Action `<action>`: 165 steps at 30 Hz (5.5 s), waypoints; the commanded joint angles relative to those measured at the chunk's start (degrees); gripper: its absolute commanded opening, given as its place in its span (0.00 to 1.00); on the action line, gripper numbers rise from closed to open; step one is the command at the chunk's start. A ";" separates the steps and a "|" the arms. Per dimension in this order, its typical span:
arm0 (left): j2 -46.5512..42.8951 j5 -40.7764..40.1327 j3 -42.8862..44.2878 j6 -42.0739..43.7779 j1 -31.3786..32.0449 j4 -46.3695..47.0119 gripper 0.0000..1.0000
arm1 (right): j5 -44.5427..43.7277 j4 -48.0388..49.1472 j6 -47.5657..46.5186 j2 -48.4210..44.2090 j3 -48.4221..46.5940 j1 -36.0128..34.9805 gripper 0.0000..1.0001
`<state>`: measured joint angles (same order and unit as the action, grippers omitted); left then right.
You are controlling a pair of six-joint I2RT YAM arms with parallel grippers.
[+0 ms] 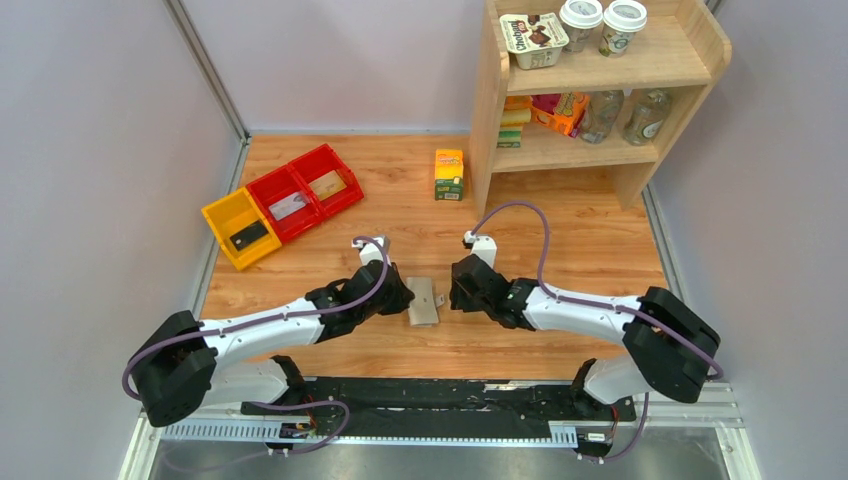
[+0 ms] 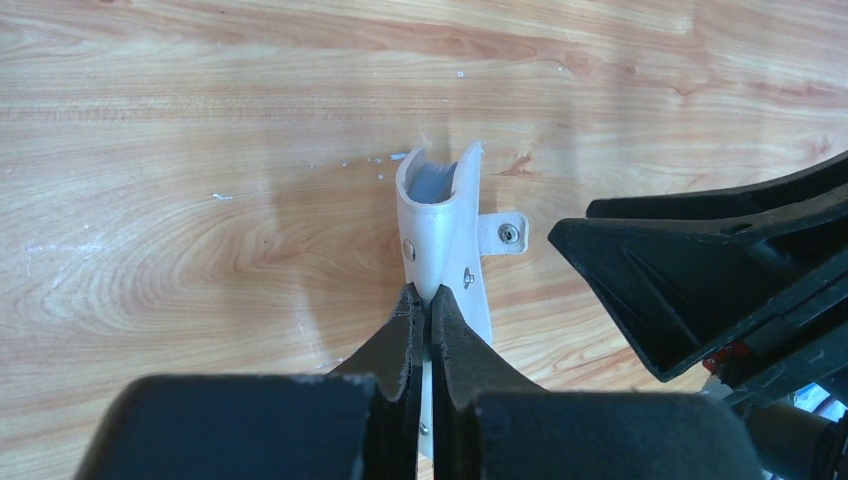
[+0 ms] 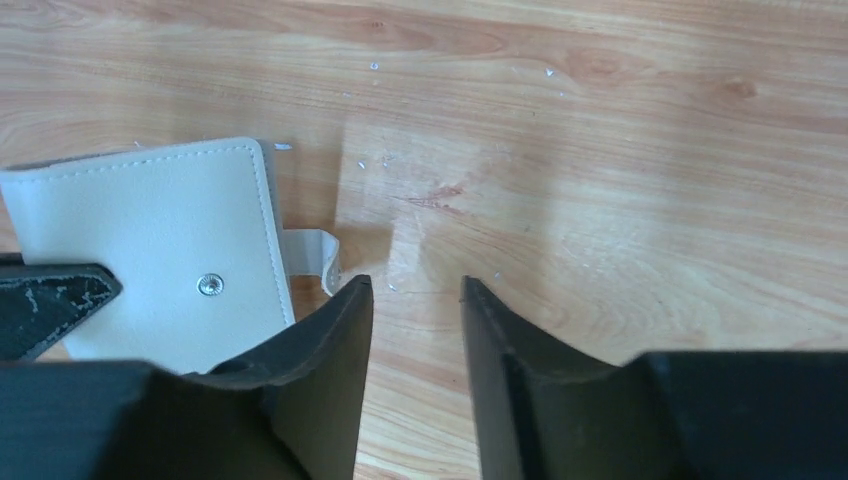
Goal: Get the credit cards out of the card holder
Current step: Open the card holder at the center of the board, then remove the credit card from the card holder.
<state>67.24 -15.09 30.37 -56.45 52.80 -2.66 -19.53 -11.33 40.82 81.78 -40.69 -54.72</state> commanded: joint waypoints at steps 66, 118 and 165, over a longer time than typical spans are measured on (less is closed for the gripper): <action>-15.64 -8.37 -4.79 -0.16 0.20 -4.29 0.75 | 23.05 0.70 -7.24 -6.29 -13.36 6.47 0.00; 27.24 11.40 23.15 2.92 0.03 -2.45 0.67 | 13.38 -6.69 -5.84 -3.03 2.80 26.42 0.04; 16.87 12.55 18.06 8.02 -3.49 6.09 0.64 | 33.31 10.80 -3.73 -24.22 9.84 26.33 0.48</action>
<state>88.40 3.81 50.30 -51.22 50.68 6.83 4.75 -7.84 35.86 54.26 -28.86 -28.67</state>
